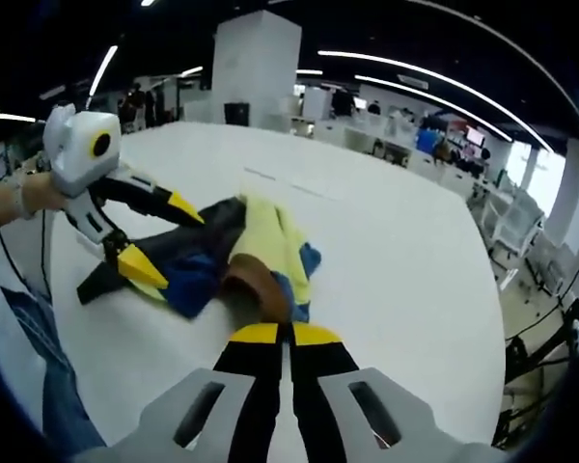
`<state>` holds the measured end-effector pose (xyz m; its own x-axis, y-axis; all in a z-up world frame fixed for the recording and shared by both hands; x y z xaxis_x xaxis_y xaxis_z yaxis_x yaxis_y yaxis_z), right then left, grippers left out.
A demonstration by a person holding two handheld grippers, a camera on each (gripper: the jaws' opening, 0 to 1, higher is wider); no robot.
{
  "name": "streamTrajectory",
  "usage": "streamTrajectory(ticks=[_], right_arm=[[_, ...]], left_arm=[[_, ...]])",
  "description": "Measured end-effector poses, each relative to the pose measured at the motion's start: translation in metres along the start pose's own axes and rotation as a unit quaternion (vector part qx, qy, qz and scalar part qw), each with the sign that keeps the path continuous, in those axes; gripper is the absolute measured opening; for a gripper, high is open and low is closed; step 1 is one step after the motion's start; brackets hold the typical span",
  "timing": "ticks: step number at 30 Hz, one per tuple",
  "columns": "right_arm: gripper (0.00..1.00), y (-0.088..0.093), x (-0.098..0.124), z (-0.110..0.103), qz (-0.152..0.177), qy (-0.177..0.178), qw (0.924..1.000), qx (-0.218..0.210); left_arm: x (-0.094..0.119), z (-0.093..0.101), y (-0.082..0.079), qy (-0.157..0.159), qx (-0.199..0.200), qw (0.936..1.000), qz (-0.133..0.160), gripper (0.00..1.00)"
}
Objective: Fold the garment on the visible template until the final outline fits inside the template.
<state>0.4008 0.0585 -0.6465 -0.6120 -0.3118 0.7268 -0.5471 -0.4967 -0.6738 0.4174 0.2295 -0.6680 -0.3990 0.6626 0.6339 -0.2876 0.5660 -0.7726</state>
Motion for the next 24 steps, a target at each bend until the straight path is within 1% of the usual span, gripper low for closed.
streamTrajectory(ticks=[6, 10, 12, 17, 20, 24], right_arm=[[0.03, -0.003, 0.002, 0.000, 0.005, -0.001, 1.0000, -0.002], [0.03, -0.004, 0.004, 0.000, 0.005, -0.001, 1.0000, -0.002], [0.03, -0.005, 0.005, 0.001, 0.008, 0.001, 1.0000, -0.003], [0.03, -0.007, 0.006, 0.002, 0.012, 0.002, 0.9999, -0.004], [0.03, -0.007, 0.007, 0.002, 0.013, 0.001, 0.9999, -0.005], [0.03, -0.008, 0.008, 0.001, 0.016, 0.001, 0.9999, -0.005]], left_arm=[[-0.010, 0.001, 0.002, -0.003, -0.031, 0.9994, -0.016, 0.47], [-0.012, 0.001, -0.001, 0.003, -0.024, 0.9996, -0.011, 0.46], [-0.017, 0.000, -0.001, -0.003, -0.034, 0.9993, -0.013, 0.45], [-0.025, -0.007, 0.001, -0.034, -0.070, 0.9968, -0.017, 0.42], [-0.031, -0.005, 0.002, -0.028, -0.074, 0.9966, -0.024, 0.41], [-0.037, -0.004, 0.006, -0.029, -0.084, 0.9954, -0.036, 0.39]])
Point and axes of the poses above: the point that each gripper's makers call its tool centre point, and the gripper's own axes: x roughly backward along the fingers, z roughly to its right, y roughly out of its underside, the point moved 5 cm from there along x, roughly backward along the fingers, and after that the axes turned 12 degrees about -z, right-handed, at the moved point
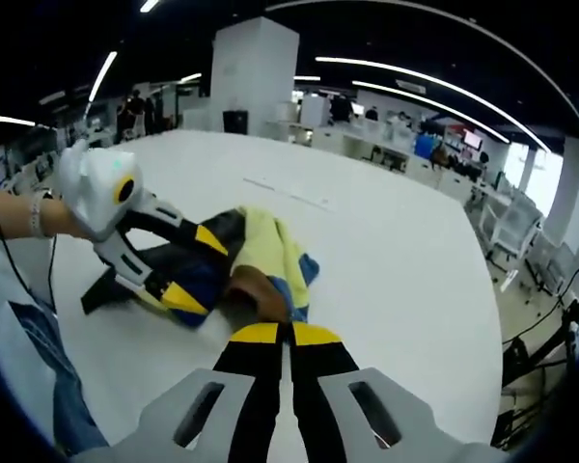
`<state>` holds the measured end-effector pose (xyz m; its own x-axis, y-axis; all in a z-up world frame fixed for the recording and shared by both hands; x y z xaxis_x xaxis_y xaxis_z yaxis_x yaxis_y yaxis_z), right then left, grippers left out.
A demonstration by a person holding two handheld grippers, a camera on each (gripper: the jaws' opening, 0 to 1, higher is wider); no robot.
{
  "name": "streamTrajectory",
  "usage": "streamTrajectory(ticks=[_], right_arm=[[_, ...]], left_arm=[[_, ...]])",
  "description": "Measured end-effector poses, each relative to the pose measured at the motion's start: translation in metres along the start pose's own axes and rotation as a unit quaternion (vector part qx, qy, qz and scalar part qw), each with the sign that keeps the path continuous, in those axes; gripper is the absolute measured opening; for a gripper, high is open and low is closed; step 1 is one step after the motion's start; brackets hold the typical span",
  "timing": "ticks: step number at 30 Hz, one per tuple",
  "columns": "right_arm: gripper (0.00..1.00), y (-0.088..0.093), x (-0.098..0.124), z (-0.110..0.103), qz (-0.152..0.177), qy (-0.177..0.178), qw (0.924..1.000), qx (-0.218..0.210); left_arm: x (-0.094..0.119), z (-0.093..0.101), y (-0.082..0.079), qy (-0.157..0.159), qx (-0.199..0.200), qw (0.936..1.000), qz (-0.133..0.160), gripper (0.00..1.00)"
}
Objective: Fold the garment on the visible template until the final outline fits inside the template.
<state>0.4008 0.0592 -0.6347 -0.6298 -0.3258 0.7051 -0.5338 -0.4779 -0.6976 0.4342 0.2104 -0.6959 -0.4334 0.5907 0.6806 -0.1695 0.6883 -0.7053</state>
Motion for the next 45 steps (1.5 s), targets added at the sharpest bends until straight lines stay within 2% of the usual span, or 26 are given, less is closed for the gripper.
streamTrajectory(ticks=[10, 12, 14, 17, 20, 30, 35, 39, 45], right_arm=[[0.03, -0.001, 0.003, 0.000, 0.004, -0.001, 1.0000, -0.003], [0.03, -0.001, 0.004, 0.000, 0.005, 0.000, 1.0000, -0.003], [0.03, -0.001, 0.005, 0.000, 0.007, 0.000, 1.0000, -0.005], [0.03, -0.001, 0.007, 0.000, 0.008, 0.000, 1.0000, -0.006], [0.03, -0.002, 0.008, 0.000, 0.010, 0.000, 0.9999, -0.006], [0.03, -0.001, 0.012, 0.000, 0.012, 0.000, 0.9999, -0.008], [0.03, 0.001, 0.011, 0.001, 0.011, 0.002, 0.9999, -0.010], [0.03, 0.005, 0.009, 0.001, 0.004, 0.002, 0.9999, -0.013], [0.03, 0.007, 0.006, 0.001, 0.000, 0.000, 0.9999, -0.011]], left_arm=[[-0.013, -0.002, 0.006, -0.010, -0.021, 0.9996, -0.017, 0.38], [-0.014, -0.004, 0.008, -0.022, -0.028, 0.9992, -0.021, 0.39], [-0.016, -0.004, 0.008, -0.015, -0.024, 0.9994, -0.021, 0.35], [-0.018, -0.002, 0.009, -0.016, -0.028, 0.9992, -0.024, 0.34], [-0.019, -0.004, 0.009, -0.029, -0.035, 0.9986, -0.026, 0.33], [-0.019, -0.010, 0.011, -0.048, -0.033, 0.9978, -0.032, 0.22], [-0.012, -0.012, 0.006, -0.058, -0.032, 0.9976, -0.019, 0.21], [-0.002, -0.015, 0.001, -0.069, -0.017, 0.9975, -0.001, 0.19], [-0.001, -0.019, 0.007, -0.066, -0.002, 0.9978, -0.002, 0.09]])
Point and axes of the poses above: the point that each gripper's makers call its tool centre point, and the gripper's own axes: x roughly backward along the fingers, z roughly to its right, y roughly out of its underside, the point moved 5 cm from there along x, roughly backward along the fingers, and after that the axes turned 12 degrees about -z, right-handed, at the moved point
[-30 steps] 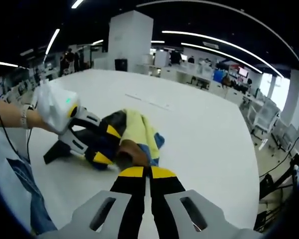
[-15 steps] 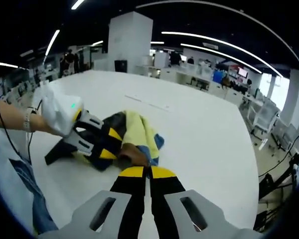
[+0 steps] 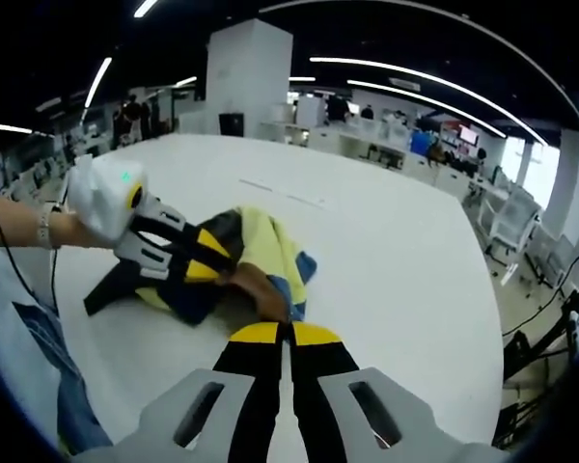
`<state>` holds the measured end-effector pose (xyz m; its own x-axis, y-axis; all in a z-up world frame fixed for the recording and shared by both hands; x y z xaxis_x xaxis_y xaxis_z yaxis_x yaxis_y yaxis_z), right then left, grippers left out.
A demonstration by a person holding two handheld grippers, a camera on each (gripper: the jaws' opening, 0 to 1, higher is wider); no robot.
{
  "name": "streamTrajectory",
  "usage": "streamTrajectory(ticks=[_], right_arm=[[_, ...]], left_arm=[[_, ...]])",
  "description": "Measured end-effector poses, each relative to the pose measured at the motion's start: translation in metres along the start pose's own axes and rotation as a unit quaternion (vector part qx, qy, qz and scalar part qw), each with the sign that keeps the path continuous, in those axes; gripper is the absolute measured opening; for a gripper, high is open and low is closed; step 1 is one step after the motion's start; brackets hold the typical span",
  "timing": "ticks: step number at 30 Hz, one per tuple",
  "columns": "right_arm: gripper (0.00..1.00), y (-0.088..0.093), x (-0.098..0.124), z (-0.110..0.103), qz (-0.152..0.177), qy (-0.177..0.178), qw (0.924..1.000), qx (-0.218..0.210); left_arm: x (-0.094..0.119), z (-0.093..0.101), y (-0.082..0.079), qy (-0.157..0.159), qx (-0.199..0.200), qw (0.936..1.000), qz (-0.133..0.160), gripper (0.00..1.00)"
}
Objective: Fold the garment on the visible template until the final outline fits inside the template.
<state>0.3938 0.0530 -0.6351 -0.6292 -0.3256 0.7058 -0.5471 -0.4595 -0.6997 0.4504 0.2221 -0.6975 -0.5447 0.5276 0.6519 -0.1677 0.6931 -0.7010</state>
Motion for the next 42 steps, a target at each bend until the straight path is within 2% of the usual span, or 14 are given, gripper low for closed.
streamTrajectory(ticks=[9, 16, 29, 33, 42], right_arm=[[0.03, 0.002, -0.001, 0.001, -0.002, 0.000, 1.0000, -0.003], [0.03, -0.001, 0.005, 0.002, 0.001, 0.002, 1.0000, -0.003], [0.03, -0.012, 0.020, 0.006, 0.026, 0.009, 0.9995, -0.013], [0.02, -0.018, 0.024, 0.010, 0.033, 0.015, 0.9993, -0.013], [0.02, -0.020, 0.025, 0.013, 0.028, 0.013, 0.9995, -0.004]], left_arm=[[0.000, -0.001, 0.002, 0.000, 0.008, 1.0000, -0.001, 0.07], [-0.006, 0.002, 0.004, 0.004, -0.007, 0.9999, -0.009, 0.08], [-0.014, 0.009, 0.002, 0.004, -0.035, 0.9993, -0.013, 0.08], [-0.009, 0.009, -0.001, -0.005, -0.048, 0.9988, -0.007, 0.07], [0.000, -0.001, -0.006, -0.019, -0.046, 0.9988, 0.001, 0.02]])
Point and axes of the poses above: the point that each gripper's makers call its tool centre point, and the gripper's own axes: x roughly backward along the fingers, z roughly to its right, y roughly out of its underside, the point moved 5 cm from there along x, roughly backward along the fingers, and after that the axes turned 12 degrees about -z, right-handed, at the moved point
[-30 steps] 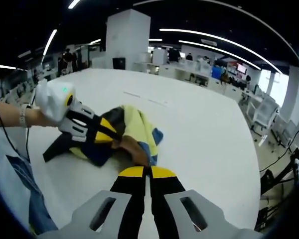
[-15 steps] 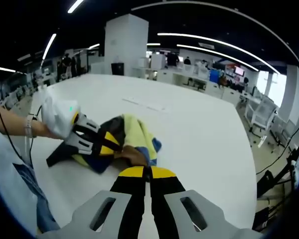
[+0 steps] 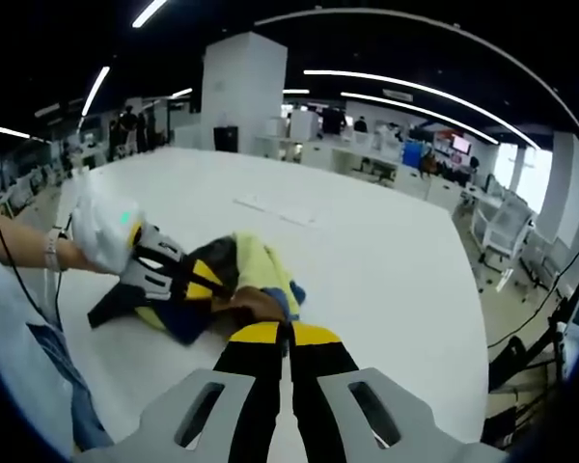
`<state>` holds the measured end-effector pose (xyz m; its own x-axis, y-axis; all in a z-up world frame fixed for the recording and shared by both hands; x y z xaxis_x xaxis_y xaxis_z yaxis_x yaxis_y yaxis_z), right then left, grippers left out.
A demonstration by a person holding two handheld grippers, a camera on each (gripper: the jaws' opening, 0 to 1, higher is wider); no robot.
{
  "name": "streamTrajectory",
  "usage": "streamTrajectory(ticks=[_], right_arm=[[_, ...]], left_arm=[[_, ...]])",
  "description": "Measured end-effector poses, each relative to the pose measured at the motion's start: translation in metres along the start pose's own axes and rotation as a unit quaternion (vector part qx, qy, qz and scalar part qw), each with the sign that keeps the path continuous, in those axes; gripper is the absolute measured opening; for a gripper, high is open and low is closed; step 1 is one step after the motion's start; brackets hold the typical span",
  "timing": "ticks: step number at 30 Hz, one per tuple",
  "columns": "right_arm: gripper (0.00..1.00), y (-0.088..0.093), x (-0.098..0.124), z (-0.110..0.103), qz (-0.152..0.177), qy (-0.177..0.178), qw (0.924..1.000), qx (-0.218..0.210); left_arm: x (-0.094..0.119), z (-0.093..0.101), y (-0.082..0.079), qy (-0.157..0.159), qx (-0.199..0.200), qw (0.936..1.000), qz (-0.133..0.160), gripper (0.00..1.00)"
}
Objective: Fold the garment on the visible template until the final outline fits inside the template.
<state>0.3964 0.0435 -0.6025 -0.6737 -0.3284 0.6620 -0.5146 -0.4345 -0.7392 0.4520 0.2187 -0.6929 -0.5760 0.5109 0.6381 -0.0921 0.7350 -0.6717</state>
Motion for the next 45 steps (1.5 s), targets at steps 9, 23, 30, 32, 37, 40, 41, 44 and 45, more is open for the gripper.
streamTrajectory(ticks=[9, 23, 30, 32, 37, 40, 41, 44, 45], right_arm=[[0.02, 0.004, -0.002, 0.000, -0.007, -0.001, 1.0000, 0.000], [0.02, 0.009, -0.012, -0.003, -0.023, -0.009, 0.9996, 0.011], [0.02, 0.009, -0.018, -0.006, -0.027, -0.018, 0.9993, 0.017], [0.02, 0.008, -0.020, -0.008, -0.027, -0.021, 0.9992, 0.020], [0.02, 0.007, -0.024, -0.010, -0.031, -0.025, 0.9988, 0.030], [0.02, 0.005, -0.025, -0.008, -0.028, -0.024, 0.9988, 0.032], [0.02, 0.004, -0.025, -0.008, -0.027, -0.024, 0.9988, 0.033], [0.02, 0.000, -0.025, -0.008, -0.023, -0.028, 0.9987, 0.034], [0.02, -0.001, -0.025, -0.008, -0.023, -0.029, 0.9987, 0.035]], left_arm=[[0.014, -0.012, -0.003, -0.004, 0.020, 0.9998, 0.008, 0.00], [0.037, -0.025, 0.004, -0.011, 0.055, 0.9983, -0.017, 0.00], [0.056, -0.036, 0.006, -0.021, 0.080, 0.9962, -0.027, 0.00], [0.063, -0.038, 0.005, -0.024, 0.085, 0.9956, -0.032, 0.00], [0.072, -0.044, 0.001, -0.029, 0.088, 0.9950, -0.038, 0.00], [0.076, -0.047, -0.002, -0.027, 0.082, 0.9953, -0.044, 0.00], [0.076, -0.047, -0.002, -0.025, 0.077, 0.9955, -0.049, 0.00], [0.079, -0.046, -0.002, -0.025, 0.056, 0.9959, -0.067, 0.00], [0.081, -0.047, -0.003, -0.024, 0.057, 0.9959, -0.066, 0.00]])
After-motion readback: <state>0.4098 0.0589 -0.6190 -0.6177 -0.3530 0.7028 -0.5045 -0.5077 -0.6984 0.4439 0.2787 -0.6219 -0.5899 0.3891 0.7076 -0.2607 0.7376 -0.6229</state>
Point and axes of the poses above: the point that each gripper's makers call its tool centre point, and the gripper's own axes: x roughly backward along the fingers, z roughly to its right, y roughly out of its underside, the point moved 5 cm from there along x, roughly backward along the fingers, and after that the axes turned 12 degrees about -z, right-handed, at the moved point
